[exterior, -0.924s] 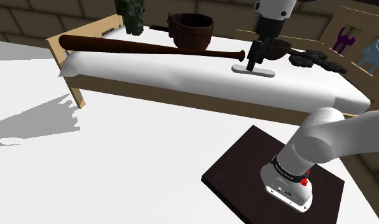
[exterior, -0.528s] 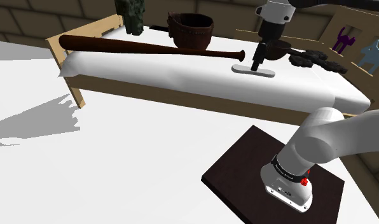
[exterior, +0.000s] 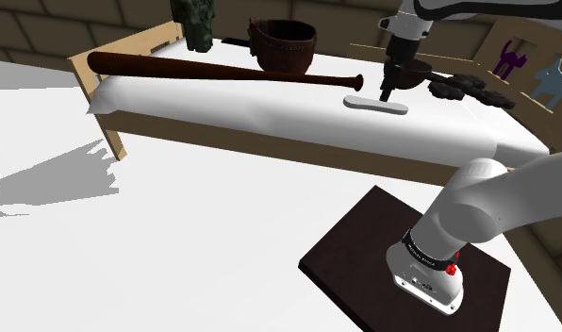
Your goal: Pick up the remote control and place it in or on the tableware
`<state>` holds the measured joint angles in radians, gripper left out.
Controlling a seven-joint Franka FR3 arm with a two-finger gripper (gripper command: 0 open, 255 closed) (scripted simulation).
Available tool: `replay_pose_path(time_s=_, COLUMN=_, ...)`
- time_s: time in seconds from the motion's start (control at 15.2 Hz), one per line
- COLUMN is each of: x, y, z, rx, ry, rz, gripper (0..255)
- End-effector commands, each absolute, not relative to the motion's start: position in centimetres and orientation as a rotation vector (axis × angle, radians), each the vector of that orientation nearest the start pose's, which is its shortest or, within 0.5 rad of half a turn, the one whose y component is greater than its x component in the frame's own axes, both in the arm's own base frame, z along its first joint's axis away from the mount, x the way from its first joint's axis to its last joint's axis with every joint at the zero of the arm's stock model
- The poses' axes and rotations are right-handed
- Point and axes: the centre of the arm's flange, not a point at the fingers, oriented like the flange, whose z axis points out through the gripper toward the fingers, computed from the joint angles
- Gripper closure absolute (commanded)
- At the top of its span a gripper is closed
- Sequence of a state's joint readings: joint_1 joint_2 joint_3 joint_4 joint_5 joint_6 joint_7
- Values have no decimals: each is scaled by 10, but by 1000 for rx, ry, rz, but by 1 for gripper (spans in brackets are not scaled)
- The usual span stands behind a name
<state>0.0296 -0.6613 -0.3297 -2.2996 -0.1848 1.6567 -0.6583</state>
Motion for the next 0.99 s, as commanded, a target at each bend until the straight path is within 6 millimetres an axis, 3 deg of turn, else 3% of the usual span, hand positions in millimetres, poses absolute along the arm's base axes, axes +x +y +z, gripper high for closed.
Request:
replay_pose_path(time_s=0.0, x=344, y=-170, z=558, rx=-3023, ry=-785, rz=-4, gripper=0)
replay_pose_path(time_s=0.2, x=363, y=-202, z=547, rx=-2982, ry=-915, rz=-7, gripper=0)
replay_pose_path(time_s=0.66, x=363, y=-201, z=510, rx=-2982, ry=-915, rz=-7, gripper=0)
replay_pose_path(time_s=0.92, x=363, y=-201, z=507, rx=-2982, ry=-915, rz=-7, gripper=0)
